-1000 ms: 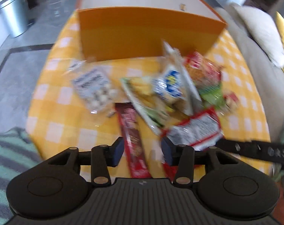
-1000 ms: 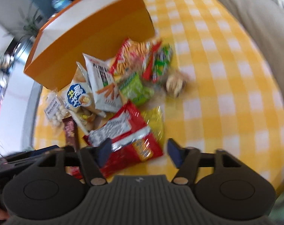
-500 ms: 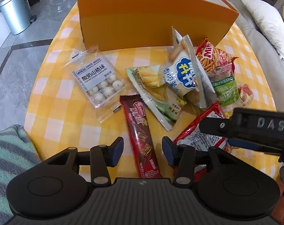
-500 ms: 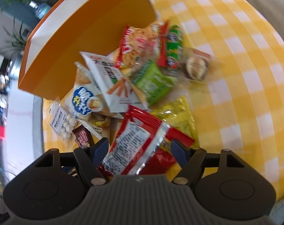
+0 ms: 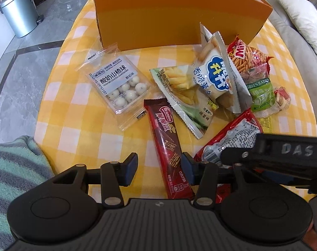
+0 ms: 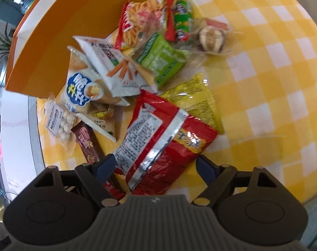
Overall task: Organize snacks
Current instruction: 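Grasp the brown chocolate wafer bar with the left tool while the right tool holds the red bag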
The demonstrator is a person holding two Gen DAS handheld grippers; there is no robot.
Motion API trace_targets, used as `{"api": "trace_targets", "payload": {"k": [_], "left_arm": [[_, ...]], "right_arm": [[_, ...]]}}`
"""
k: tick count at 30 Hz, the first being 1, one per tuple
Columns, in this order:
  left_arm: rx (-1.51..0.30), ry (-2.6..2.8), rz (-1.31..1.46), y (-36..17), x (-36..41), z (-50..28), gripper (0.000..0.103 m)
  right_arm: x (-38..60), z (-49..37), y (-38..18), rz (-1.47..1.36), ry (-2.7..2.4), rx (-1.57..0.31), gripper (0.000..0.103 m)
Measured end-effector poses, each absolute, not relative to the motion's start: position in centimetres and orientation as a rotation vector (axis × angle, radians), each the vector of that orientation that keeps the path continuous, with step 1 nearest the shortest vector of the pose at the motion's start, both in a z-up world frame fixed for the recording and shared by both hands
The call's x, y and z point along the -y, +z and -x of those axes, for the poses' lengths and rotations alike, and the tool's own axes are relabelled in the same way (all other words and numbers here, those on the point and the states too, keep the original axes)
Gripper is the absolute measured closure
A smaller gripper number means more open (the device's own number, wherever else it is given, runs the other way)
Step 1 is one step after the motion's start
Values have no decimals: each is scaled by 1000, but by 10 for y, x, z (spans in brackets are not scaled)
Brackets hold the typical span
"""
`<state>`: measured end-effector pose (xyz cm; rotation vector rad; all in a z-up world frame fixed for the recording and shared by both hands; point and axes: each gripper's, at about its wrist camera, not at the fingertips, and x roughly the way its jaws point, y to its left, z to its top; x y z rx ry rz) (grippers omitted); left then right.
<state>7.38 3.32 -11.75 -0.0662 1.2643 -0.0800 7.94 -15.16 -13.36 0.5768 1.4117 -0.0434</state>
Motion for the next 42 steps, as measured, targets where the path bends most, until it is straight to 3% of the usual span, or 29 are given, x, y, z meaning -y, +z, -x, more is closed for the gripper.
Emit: {"api": "trace_targets", "payload": {"k": [7,11,18,20,23,28,42], "left_arm": [[-1272,-101,52,-121,-29,-75,44],[-1261,-98,45,-121,-25,-77,44],[-1251,-91,34,-128,-18,-84,44],[-1250,-89,10,-131,-15,-84,46],[-1231,-83,-22,-131,-11,-84,52],[-1213,-79,-43,-131,-10,-83,72],[-1172,-85,-29,-114,-18,-69,77]], "right_arm": [[128,-84,-137,-441,2,-1380,32],[132,-83,-131,-367,19,-1351,45],[126,-88,-113,-108,18,-1216,46],[120,-89,-116,-77,31,-1212,42],[117,-86,-120,-72,42,-1221,36],[117,-87,-131,-138,53,-1267,30],[144,-76,-120,-214,96,-1278,36]]}}
